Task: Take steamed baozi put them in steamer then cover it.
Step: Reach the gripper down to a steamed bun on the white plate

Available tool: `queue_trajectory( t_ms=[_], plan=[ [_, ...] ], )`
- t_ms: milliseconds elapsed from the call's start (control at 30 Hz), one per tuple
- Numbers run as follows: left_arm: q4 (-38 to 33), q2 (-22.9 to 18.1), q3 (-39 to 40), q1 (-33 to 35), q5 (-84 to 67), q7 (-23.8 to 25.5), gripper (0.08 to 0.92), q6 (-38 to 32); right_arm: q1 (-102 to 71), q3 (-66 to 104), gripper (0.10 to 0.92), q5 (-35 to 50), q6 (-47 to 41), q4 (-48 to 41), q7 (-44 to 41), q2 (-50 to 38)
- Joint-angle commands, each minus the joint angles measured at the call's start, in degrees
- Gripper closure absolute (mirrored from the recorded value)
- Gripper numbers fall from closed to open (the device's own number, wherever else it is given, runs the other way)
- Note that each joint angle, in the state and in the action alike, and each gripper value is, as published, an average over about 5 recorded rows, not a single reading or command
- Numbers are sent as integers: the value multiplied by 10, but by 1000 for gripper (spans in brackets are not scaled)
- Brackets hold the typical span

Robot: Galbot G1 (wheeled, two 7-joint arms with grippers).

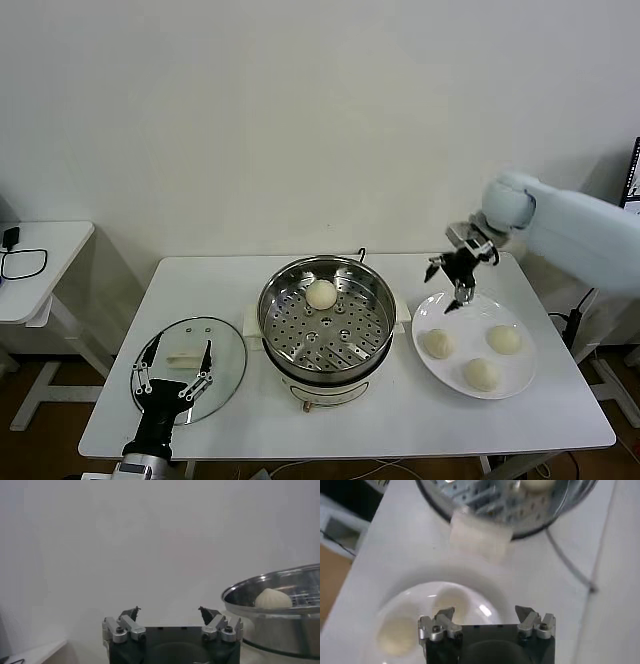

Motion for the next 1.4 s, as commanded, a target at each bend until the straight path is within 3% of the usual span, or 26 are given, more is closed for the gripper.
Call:
queue_trajectory(
  t_ms=[33, 800, 900, 1133, 1400],
  plan=[
    [4, 1, 0, 0, 0, 0, 177, -1, -84, 14, 203, -2, -37, -32, 24, -12],
    [10, 0, -5, 0, -1, -2, 177, -5, -140, 55, 203, -38, -22, -92, 44, 49],
    [11, 0, -6, -1, -2, -3, 177, -6, -138, 54, 226, -39, -21, -89, 48, 49],
    [15, -2, -7, -4, -3, -3, 177, -7, -123, 47, 383, -40, -20, -75, 50, 44],
    [14, 0, -7, -10, -4, -3, 177, -6, 1, 9, 406, -22, -25, -18, -21, 19]
  ],
)
